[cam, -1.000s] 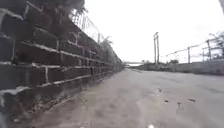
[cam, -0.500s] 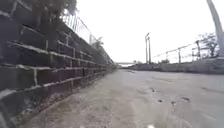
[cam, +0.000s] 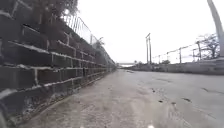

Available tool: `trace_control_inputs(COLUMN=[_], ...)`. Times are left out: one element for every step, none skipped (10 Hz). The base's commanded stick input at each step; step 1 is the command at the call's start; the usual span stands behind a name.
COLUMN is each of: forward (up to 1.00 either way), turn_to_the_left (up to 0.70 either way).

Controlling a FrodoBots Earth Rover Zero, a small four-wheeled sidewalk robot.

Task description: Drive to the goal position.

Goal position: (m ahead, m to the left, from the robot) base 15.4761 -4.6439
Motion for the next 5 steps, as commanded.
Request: trace_control_inputs(forward=[0.0, 0.34, 0.7, 0.7, 0.7], turn_to_the_left=[0.0, 0.0, 0.0, 0.0, 0.0])
